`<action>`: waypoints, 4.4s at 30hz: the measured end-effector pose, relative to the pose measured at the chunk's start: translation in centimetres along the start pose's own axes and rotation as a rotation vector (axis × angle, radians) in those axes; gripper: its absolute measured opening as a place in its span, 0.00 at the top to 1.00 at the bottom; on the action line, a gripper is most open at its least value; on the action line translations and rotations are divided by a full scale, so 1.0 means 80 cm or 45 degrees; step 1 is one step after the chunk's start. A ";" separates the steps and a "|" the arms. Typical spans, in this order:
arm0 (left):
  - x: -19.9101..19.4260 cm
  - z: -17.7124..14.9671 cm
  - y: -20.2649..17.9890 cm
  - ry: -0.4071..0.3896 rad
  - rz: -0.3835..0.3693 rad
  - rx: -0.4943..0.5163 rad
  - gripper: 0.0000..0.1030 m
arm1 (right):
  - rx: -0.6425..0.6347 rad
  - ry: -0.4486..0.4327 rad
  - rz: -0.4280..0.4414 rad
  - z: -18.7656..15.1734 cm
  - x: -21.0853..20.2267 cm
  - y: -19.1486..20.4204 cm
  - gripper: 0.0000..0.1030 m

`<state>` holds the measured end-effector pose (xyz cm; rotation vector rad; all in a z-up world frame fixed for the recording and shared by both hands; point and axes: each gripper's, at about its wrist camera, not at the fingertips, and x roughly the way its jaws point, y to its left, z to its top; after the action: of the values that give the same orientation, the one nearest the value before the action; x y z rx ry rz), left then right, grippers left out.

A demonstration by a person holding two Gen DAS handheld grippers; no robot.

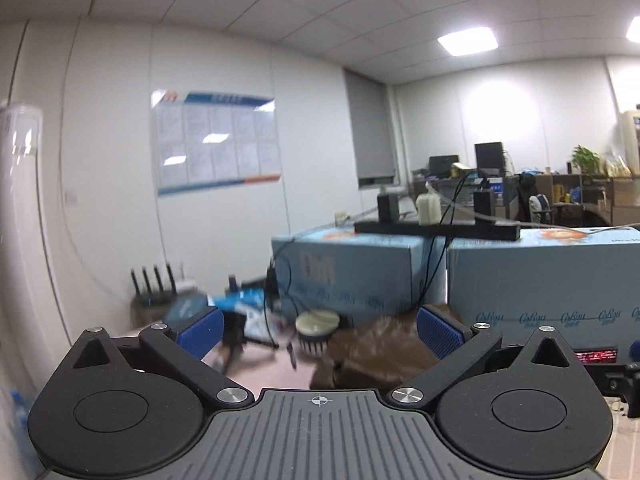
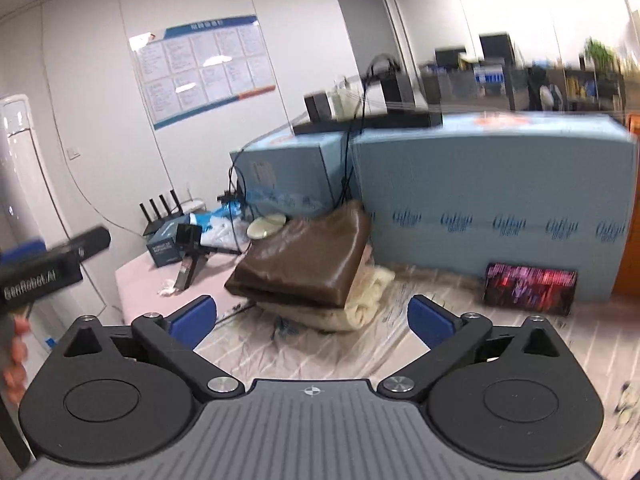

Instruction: Fold clothes

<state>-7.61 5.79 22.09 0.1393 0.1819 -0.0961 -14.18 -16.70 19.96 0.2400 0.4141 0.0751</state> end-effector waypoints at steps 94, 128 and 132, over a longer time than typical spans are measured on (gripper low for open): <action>0.166 -0.121 -0.064 0.446 -0.076 -0.100 0.00 | 0.072 0.088 -0.312 -0.071 0.109 -0.016 0.00; 0.166 -0.125 -0.075 0.464 -0.114 -0.062 0.00 | 0.066 0.157 -0.338 -0.076 0.115 -0.018 0.00; 0.166 -0.123 -0.081 0.459 -0.130 -0.047 0.00 | 0.070 0.154 -0.340 -0.076 0.114 -0.019 0.00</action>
<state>2.96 -0.21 9.21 0.1094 0.5506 -0.1689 -8.29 -15.74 10.61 0.2333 0.5661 -0.1850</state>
